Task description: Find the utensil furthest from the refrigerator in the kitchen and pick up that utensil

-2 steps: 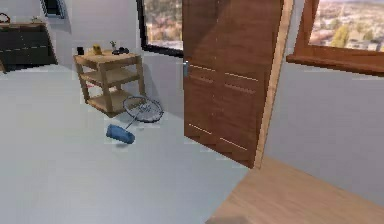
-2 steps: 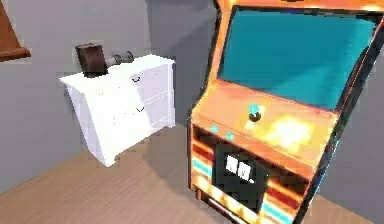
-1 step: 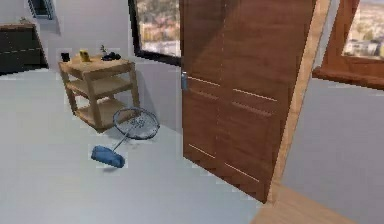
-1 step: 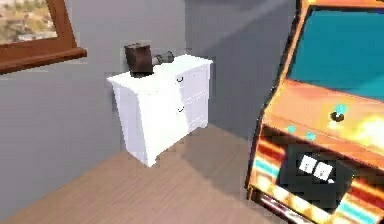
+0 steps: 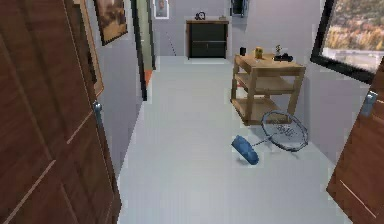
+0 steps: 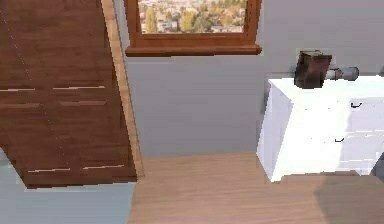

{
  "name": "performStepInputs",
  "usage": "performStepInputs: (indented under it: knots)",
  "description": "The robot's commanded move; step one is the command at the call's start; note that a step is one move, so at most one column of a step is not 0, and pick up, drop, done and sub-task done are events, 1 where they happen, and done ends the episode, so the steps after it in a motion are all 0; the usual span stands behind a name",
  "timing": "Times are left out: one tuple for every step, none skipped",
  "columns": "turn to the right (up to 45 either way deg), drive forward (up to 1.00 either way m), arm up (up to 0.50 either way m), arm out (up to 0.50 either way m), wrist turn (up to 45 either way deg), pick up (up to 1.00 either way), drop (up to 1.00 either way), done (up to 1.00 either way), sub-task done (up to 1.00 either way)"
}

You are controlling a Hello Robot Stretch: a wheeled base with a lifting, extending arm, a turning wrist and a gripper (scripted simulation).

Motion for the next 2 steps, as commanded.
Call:
performStepInputs:
  knots:
    - [-3.0,0.00,0.00,0.00,0.0,0.00,0.00,0.00,0.00]
    - [45.0,0.00,0.00,0.00,0.0,0.00,0.00,0.00,0.00]
